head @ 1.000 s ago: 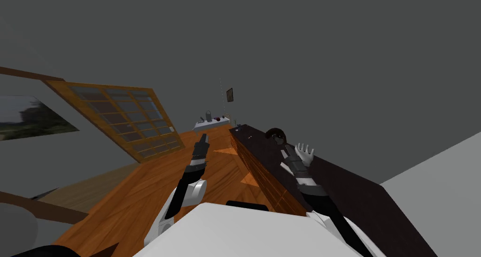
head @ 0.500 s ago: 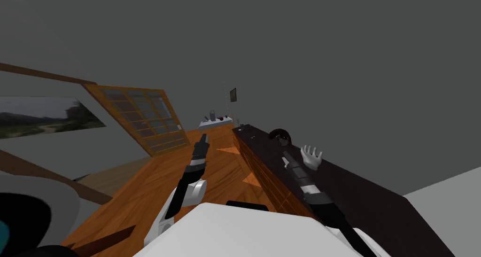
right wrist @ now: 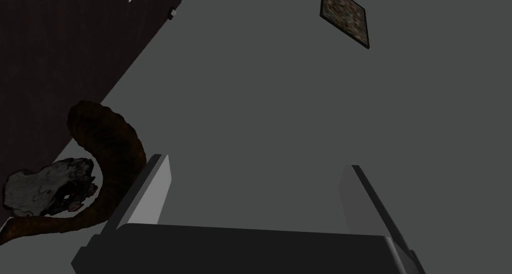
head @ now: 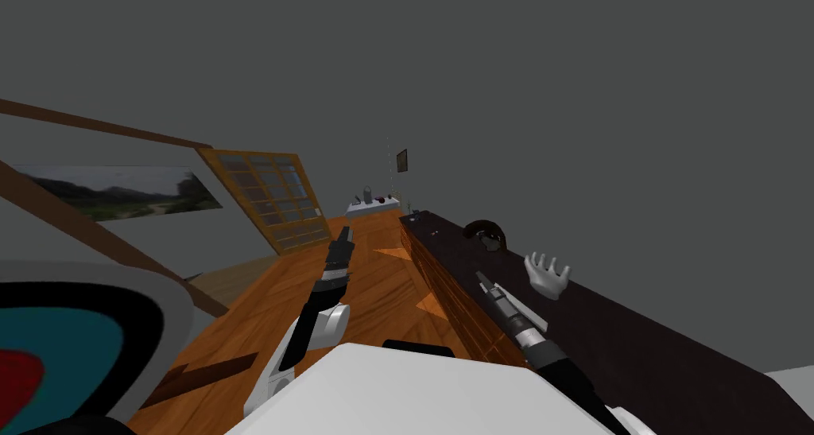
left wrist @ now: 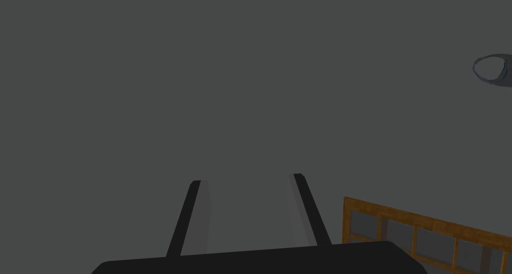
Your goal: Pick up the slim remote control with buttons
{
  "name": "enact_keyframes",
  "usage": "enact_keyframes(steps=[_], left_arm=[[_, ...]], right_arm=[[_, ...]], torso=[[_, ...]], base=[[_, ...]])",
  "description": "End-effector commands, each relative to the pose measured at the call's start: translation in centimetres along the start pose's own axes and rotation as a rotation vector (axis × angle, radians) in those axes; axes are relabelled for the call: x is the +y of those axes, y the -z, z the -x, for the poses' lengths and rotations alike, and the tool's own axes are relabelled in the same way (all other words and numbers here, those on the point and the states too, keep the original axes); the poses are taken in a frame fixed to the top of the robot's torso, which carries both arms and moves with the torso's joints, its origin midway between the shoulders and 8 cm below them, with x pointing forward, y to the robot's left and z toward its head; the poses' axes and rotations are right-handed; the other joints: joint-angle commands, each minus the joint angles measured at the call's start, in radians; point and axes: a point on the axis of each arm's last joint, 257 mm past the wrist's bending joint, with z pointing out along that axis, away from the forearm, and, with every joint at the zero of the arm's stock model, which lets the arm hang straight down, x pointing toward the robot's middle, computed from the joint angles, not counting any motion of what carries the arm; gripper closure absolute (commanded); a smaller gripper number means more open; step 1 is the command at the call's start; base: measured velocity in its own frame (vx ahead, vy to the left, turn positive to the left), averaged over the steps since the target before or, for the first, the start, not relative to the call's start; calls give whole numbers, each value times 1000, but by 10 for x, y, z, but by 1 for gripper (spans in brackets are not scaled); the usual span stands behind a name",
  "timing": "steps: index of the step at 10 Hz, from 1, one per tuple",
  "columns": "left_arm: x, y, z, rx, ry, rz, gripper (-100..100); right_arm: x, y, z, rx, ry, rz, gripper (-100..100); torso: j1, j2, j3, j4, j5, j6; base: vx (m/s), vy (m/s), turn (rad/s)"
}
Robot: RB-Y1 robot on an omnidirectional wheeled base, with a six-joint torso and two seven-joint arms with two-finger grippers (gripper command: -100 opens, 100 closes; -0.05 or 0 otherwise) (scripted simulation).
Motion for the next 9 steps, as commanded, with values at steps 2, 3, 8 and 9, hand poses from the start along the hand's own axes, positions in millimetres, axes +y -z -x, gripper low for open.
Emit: enact_keyframes(steps=[2,3,8,9], left_arm=[[0,0,0,0,0,0,0],[0,0,0,0,0,0,0],[0,0,0,0,0,0,0],[0,0,0,0,0,0,0]], right_arm=[[-44,18,-10,76,64,-103,-100],[-45,18,-9,84,74,-104,-100],[-119,68,-27,246,206,-281,-100],[-125,71,-25,248,209,-294,-100]], torso=[[-1,0,0,0,0,0],[-1,-1,0,0,0,0],[-2,-2,-1,0,0,1],[-2,-2,-1,0,0,0]], base=[[-6,21,135],[1,14,92],[6,10,146],[12,0,97]])
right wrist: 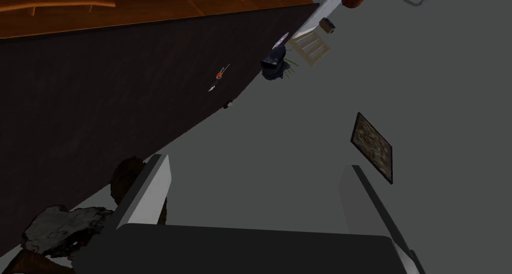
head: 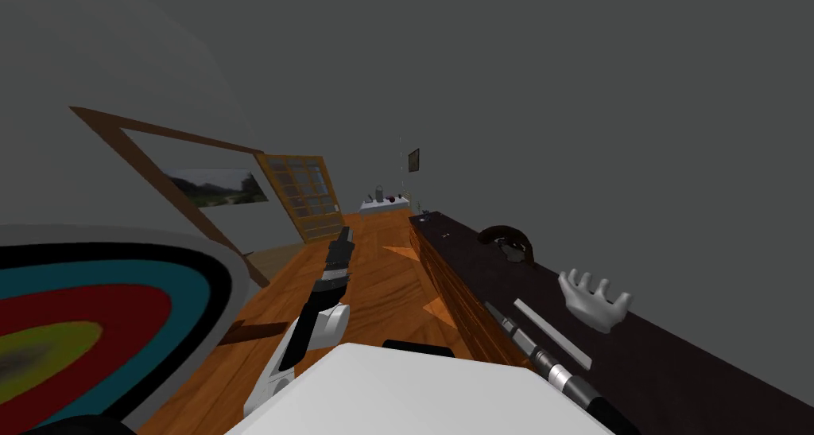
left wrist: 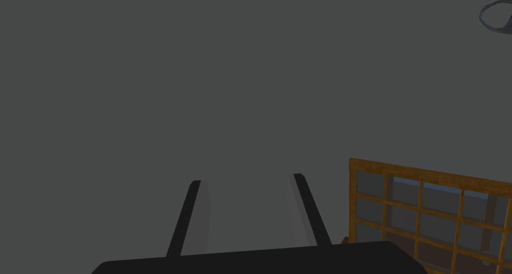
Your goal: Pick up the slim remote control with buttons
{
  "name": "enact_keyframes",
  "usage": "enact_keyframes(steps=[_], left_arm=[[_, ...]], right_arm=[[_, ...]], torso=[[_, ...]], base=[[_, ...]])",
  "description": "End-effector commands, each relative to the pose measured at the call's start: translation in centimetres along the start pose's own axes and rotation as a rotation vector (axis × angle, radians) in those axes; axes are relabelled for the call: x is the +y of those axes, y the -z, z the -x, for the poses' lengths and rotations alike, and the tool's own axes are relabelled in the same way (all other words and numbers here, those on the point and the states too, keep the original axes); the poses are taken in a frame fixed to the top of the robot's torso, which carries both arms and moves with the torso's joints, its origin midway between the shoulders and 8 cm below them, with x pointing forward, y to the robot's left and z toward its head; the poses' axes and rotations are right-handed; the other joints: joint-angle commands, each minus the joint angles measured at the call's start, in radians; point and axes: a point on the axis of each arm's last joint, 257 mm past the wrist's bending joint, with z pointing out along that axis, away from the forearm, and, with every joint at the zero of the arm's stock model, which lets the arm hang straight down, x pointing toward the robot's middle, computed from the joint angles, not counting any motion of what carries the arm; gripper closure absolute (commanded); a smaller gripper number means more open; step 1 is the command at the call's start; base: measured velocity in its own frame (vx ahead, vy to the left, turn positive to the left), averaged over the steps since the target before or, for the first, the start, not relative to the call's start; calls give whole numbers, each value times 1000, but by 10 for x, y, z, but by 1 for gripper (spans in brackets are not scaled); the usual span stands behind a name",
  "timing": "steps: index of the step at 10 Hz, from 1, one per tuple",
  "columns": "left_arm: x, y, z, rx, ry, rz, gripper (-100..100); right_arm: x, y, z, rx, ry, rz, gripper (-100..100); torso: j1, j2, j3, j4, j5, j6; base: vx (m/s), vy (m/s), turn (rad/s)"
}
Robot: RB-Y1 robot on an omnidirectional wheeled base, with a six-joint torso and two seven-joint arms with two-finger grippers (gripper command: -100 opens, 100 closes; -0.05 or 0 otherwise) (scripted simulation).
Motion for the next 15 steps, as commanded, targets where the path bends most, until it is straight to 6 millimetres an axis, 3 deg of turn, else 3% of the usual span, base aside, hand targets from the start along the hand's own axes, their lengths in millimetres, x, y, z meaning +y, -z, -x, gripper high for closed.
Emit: enact_keyframes(steps=[1,4,5,6,7,10,11,15], left_arm=[[0,0,0,0,0,0,0],[0,0,0,0,0,0,0],[0,0,0,0,0,0,0],[0,0,0,0,0,0,0],[0,0,0,0,0,0,0],[0,0,0,0,0,0,0],[0,0,0,0,0,0,0],[0,0,0,0,0,0,0]], right_arm=[[-31,14,-17,65,54,-66,-100],[-88,45,-37,179,149,-185,-100],[-92,47,-37,180,149,-193,-100],[-115,63,-46,236,194,-241,-100],[-119,65,-45,238,196,-250,-100],[-187,126,-62,406,328,-392,-100],[-193,129,-60,409,333,-404,-100],[-249,197,-67,574,451,-526,-100]], torso=[[0,0,0,0,0,0],[-1,-1,-1,0,0,0],[-1,-1,-1,0,0,0],[-1,-1,-1,0,0,0],[-1,-1,-1,0,0,-1],[-4,-3,-1,0,-1,-1],[-5,-3,-2,-1,-1,0],[-5,-3,-2,-1,-1,0]], base=[[16,1,207],[26,-14,188],[22,-17,98],[24,-19,192],[23,-28,118],[42,-54,276],[38,-55,75],[44,-77,191]])
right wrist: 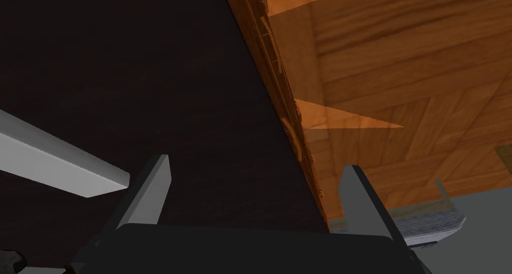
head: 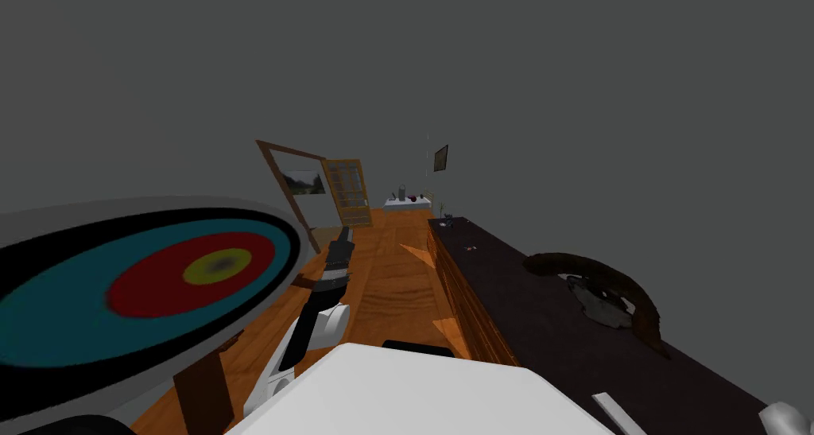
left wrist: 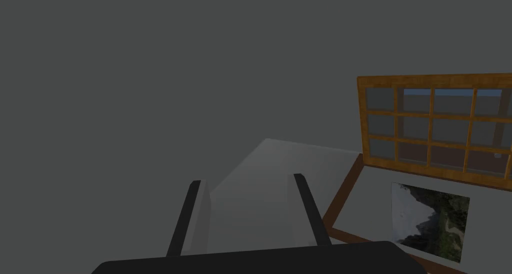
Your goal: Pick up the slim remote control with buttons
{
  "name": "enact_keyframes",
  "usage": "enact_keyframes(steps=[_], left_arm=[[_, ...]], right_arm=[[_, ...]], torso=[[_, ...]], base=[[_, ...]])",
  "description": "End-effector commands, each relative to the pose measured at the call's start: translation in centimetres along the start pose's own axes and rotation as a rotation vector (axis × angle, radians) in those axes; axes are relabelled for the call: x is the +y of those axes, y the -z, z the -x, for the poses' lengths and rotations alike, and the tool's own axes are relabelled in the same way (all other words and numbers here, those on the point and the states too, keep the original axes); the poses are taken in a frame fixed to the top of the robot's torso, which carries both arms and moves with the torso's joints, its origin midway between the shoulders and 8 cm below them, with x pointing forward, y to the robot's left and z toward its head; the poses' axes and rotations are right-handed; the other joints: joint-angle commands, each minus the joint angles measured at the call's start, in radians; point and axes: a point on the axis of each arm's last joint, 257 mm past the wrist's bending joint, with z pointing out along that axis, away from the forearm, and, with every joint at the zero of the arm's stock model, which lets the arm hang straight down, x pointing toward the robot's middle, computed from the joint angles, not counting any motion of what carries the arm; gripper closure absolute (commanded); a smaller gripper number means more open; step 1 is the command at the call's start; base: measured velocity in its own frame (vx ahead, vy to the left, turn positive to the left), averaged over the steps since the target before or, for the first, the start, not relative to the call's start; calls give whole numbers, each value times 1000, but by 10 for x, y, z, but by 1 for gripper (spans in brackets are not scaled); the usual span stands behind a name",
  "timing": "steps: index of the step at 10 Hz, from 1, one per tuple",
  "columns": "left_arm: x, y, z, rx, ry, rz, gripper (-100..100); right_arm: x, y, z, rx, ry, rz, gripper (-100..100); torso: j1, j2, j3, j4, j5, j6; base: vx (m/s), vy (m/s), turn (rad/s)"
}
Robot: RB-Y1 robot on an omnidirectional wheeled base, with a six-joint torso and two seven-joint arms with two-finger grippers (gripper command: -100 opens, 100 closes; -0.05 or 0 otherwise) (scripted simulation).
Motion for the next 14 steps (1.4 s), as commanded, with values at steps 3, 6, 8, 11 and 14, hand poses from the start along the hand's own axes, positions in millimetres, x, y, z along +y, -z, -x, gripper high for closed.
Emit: enact_keyframes(steps=[3,6,8,11,14], left_arm=[[0,0,0,0,0,0,0],[0,0,0,0,0,0,0],[0,0,0,0,0,0,0],[0,0,0,0,0,0,0],[0,0,0,0,0,0,0]], right_arm=[[-51,23,-57,162,125,-88,-100],[-74,37,-90,255,181,-119,-100],[-85,47,-117,327,226,-127,-100],[-88,54,-150,411,273,-114,-100],[-80,55,-177,467,299,-85,-100]], torso=[[-2,-1,-1,0,-1,0],[-2,-1,-1,0,-1,1],[0,-1,0,0,0,0],[-2,-2,-1,0,-1,1],[1,0,0,0,0,1]], base=[[50,-111,261],[44,-107,161],[36,-96,210],[31,-116,169],[15,-70,114]])
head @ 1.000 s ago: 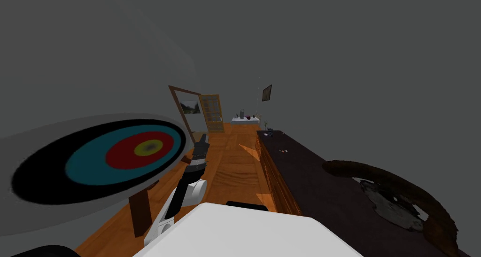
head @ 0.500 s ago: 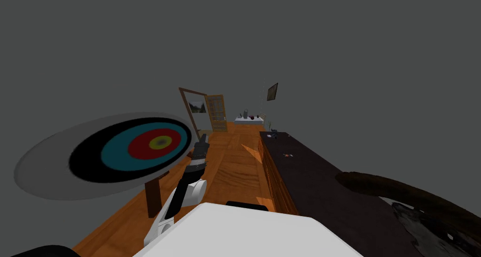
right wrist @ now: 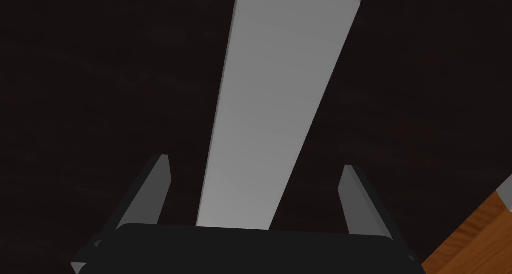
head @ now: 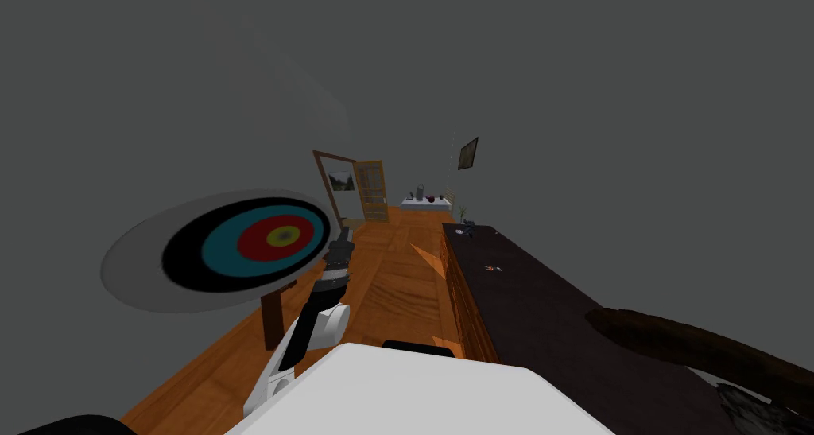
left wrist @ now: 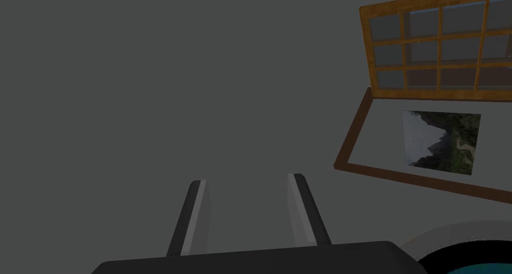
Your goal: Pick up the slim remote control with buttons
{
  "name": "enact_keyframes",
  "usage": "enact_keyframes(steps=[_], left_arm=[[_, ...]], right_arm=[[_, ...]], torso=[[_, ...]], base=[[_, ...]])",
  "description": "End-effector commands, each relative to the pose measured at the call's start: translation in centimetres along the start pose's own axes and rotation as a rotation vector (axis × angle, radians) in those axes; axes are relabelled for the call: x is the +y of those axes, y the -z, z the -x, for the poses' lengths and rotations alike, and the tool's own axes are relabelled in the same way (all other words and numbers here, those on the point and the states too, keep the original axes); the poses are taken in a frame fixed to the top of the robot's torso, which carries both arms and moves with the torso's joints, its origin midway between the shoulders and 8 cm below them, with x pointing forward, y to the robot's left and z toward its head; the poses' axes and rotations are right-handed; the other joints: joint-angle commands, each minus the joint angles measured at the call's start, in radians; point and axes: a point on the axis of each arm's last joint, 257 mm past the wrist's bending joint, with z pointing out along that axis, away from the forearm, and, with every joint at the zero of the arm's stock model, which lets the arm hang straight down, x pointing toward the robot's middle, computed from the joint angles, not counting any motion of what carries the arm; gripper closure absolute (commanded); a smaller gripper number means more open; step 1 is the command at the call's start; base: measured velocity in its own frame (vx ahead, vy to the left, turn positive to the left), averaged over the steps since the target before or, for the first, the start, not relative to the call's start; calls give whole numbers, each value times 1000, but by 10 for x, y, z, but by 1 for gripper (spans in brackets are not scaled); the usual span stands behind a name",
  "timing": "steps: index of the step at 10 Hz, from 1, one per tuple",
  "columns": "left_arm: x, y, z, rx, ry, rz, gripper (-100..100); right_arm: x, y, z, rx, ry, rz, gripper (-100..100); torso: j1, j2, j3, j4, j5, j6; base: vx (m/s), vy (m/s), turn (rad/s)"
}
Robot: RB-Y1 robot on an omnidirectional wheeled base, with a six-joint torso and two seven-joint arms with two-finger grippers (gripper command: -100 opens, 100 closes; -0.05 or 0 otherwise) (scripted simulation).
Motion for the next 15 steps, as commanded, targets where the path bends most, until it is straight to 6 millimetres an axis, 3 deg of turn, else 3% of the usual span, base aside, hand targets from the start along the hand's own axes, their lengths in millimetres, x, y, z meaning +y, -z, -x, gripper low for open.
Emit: enact_keyframes(steps=[1,2,3,6,7,8,12,13,14,15], left_arm=[[0,0,0,0,0,0,0],[0,0,0,0,0,0,0],[0,0,0,0,0,0,0],[0,0,0,0,0,0,0],[0,0,0,0,0,0,0],[0,0,0,0,0,0,0],[0,0,0,0,0,0,0],[0,0,0,0,0,0,0],[0,0,0,0,0,0,0],[0,0,0,0,0,0,0]], right_arm=[[0,0,0,0,0,0,-100],[1,0,-1,2,2,2,0],[8,-8,-2,0,-5,1,-100],[25,-26,-3,-3,-19,2,-100],[20,-23,-4,-3,-16,3,-100],[21,-23,-4,-2,-16,2,100],[24,-24,-4,-4,-18,9,100],[24,-24,-4,-4,-18,9,0],[15,-16,-2,-2,-11,1,100],[13,-13,-2,-1,-9,1,100]], torso=[[0,0,0,0,0,0],[2,0,0,0,0,0],[4,1,0,0,1,0],[1,2,1,0,0,0],[1,2,1,1,0,0],[3,2,1,0,1,1],[1,2,1,1,0,0],[1,2,1,1,0,0],[1,2,1,1,0,0],[2,1,1,0,1,0]], base=[[4,-32,28],[1,-6,-3],[-7,-26,46],[-19,-56,57],[-11,-24,13],[0,0,0],[0,0,0],[0,0,0],[14,29,-72],[14,47,-42]])
